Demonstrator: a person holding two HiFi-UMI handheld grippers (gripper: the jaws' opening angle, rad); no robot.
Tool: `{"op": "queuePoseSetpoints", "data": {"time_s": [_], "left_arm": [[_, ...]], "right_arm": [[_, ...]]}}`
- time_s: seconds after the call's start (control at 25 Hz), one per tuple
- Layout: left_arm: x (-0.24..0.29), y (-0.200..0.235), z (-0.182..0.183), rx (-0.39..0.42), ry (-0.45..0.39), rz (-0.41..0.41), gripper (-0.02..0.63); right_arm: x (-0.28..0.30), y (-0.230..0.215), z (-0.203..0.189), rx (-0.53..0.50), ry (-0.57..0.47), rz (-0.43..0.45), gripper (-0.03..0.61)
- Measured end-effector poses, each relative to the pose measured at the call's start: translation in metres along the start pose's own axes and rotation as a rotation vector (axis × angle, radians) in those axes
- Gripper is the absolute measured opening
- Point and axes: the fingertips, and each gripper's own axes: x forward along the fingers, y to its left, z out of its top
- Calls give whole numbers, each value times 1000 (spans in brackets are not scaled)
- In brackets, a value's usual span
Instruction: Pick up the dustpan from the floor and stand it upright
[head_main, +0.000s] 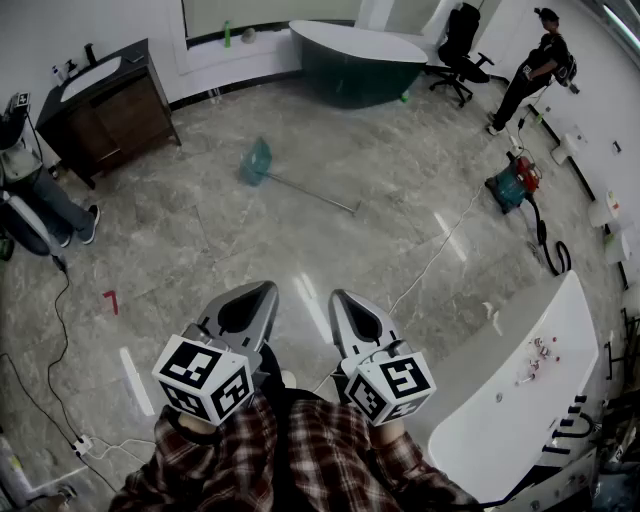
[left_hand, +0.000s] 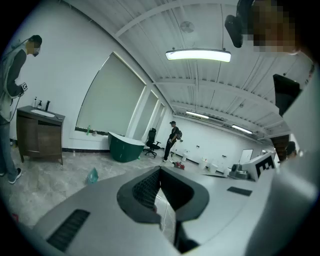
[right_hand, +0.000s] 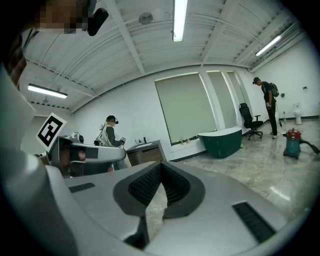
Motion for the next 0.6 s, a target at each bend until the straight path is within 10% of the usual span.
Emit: {"op": "queuePoseSetpoints", "data": {"time_s": [0.6], "left_arm": [[122, 150, 79, -8, 12, -13, 11]], "right_arm": [[180, -63, 49, 24, 5, -53, 11]]}}
